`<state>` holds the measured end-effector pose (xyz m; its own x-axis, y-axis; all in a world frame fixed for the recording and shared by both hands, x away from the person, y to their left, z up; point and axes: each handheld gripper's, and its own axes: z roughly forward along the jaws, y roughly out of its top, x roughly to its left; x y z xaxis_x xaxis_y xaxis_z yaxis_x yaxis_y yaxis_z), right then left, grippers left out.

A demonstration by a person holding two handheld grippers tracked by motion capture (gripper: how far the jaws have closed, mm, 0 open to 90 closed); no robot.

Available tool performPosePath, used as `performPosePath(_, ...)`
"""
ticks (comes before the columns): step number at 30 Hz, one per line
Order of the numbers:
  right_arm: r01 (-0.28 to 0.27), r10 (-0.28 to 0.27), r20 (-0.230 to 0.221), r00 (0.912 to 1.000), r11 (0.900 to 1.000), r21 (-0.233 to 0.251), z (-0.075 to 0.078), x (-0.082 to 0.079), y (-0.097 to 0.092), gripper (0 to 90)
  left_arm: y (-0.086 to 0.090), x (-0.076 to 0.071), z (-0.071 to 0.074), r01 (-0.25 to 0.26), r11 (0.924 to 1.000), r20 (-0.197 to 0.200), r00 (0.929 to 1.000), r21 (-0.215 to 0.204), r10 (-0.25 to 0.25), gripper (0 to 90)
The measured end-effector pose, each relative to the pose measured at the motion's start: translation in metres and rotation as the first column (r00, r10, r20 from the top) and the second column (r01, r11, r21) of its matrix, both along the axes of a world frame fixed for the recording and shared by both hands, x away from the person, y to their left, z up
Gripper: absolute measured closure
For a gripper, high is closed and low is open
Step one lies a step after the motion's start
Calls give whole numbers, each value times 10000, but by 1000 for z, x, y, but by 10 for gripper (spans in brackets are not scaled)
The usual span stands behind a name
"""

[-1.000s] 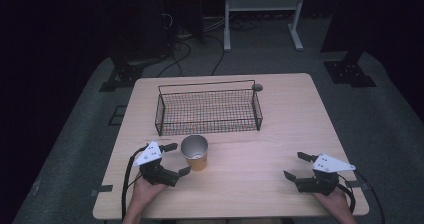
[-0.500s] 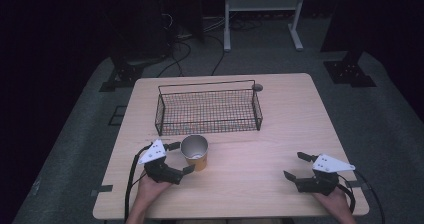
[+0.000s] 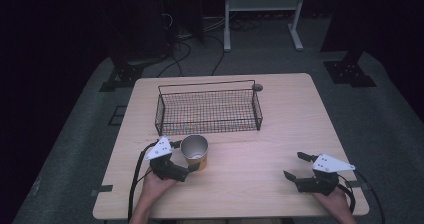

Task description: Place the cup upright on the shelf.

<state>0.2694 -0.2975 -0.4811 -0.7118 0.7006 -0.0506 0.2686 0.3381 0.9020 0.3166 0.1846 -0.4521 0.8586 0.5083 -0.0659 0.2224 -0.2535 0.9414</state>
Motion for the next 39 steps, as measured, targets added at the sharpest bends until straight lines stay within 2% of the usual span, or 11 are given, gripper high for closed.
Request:
performPosePath(11,-12,12,4,10000,10000,1,0,0,0,148,-10,7,-2,58,10000,-29,10000,62,-58,19)
performPosePath(18,-10,10,-2,10000,10000,0,0,0,0,148,-11,10,-2,50,9999,56,10000,-163,-50,19)
performPosePath(23,0,0,-20,10000,10000,12,0,0,0,148,-13,12,-5,94,9999,-40,9999,-63,-94,19)
performPosePath(26,-2,2,-18,10000,10000,6,0,0,0,148,-14,12,-5,107,9997,-18,9999,-217,-108,21)
performPosePath(27,-3,3,-15,10000,10000,6,0,0,0,148,-14,12,-4,137,9995,13,9999,-270,-137,30)
performPosePath(31,-9,9,-12,10000,10000,2,0,0,0,148,-16,13,-5,105,9999,124,9999,-57,-104,68)
performPosePath(35,-4,4,-25,10000,10000,7,0,0,0,148,-16,13,-5,192,9998,132,9997,-111,-191,123)
performPosePath(39,-17,17,-6,10000,10000,3,0,0,0,148,-17,12,-5,174,9998,173,9997,-99,-172,125)
